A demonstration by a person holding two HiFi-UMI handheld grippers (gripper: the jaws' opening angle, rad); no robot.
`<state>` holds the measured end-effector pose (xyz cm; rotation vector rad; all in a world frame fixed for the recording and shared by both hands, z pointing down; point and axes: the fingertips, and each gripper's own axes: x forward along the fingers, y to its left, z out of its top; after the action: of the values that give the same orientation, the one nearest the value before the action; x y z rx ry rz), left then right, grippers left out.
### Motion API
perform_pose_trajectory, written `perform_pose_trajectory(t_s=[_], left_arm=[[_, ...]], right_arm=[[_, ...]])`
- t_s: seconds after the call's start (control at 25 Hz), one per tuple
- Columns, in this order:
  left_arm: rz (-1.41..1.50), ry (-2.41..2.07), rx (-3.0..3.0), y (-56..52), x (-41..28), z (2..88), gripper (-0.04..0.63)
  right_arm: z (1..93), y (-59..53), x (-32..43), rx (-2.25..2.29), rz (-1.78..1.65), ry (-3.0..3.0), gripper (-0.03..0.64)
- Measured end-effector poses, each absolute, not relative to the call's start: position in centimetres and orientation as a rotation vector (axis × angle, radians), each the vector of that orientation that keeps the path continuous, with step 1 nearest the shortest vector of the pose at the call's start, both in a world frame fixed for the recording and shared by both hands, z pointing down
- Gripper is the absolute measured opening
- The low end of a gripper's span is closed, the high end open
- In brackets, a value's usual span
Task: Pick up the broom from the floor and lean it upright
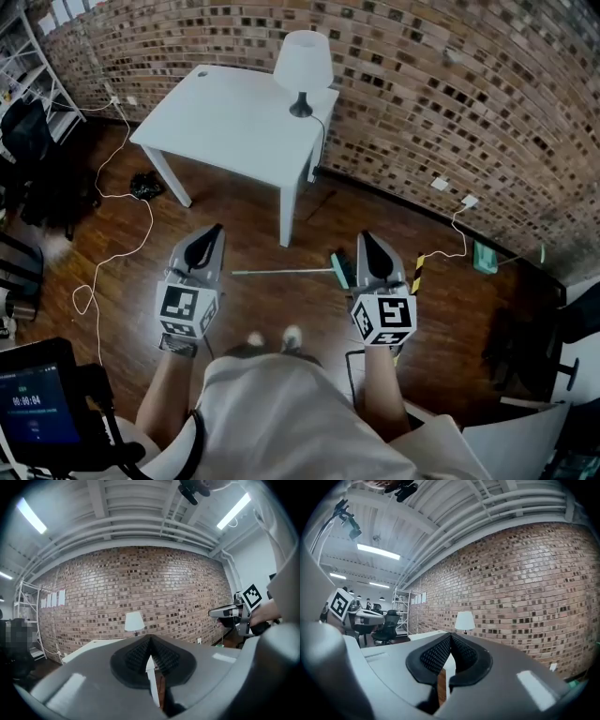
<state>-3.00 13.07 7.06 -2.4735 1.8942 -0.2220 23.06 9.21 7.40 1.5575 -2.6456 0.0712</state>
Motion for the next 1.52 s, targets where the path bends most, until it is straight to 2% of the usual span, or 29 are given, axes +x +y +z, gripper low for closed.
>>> perform_pose_trajectory(t_s=[0.84,1.52], left_arm=[[-0.287,1.8,-2.534,9.7,-3.8,9.2,0.0],[-0.414,1.964,-2.536,5.5,-12.2,17.1,0.0]], right_arm=[[10.1,6.1,19.7,1.501,0.159,-2.599,0.014],[18.3,-1.3,6.9,1.156,0.187,-2.631,0.037]])
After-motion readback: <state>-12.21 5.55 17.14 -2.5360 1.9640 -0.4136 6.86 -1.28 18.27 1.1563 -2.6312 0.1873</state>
